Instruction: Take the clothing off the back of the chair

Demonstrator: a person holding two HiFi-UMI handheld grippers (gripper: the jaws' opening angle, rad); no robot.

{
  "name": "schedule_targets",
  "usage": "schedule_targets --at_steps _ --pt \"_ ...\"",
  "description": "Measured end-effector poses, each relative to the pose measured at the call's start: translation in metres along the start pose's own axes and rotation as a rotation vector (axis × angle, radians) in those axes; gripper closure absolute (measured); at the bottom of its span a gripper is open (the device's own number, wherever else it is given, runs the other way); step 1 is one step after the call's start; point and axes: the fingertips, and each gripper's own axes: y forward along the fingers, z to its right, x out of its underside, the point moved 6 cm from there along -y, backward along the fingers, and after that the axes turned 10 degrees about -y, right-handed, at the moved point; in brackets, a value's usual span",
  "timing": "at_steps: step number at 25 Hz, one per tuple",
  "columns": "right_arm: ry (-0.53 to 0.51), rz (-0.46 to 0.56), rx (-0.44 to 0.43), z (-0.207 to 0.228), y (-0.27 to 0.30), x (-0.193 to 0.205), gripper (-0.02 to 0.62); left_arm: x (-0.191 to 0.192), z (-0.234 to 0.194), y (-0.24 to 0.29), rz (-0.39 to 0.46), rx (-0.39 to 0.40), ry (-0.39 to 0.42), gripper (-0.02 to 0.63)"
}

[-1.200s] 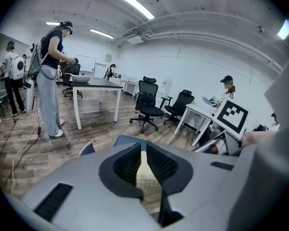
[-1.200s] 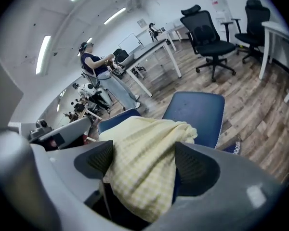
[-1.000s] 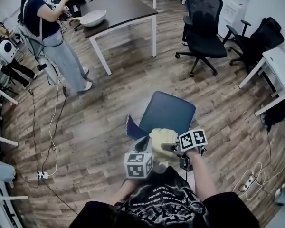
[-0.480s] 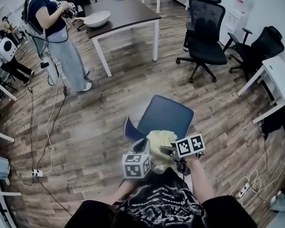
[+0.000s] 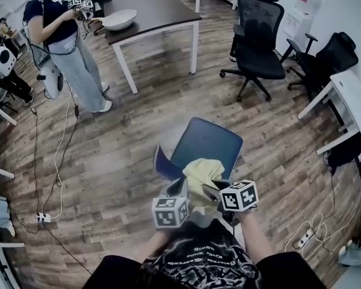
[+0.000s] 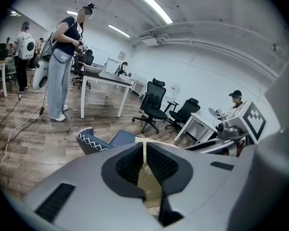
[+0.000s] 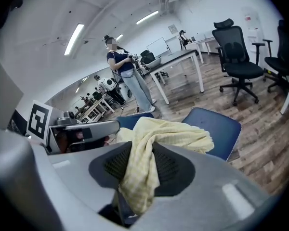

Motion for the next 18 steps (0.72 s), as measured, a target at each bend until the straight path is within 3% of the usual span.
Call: schedule_targets --at_steps 6,18 --pt "-0.039 0.13 0.029 -0.01 -0.008 -0.003 0.486 -0.008 0.0 -0.003 0.006 0.018 0.031 0.588" --pt "0.198 0.439 0.007 -0.028 -0.025 0.002 0.488 -0.011 -0.002 -0.024 0.025 0.111 0.051 0.588"
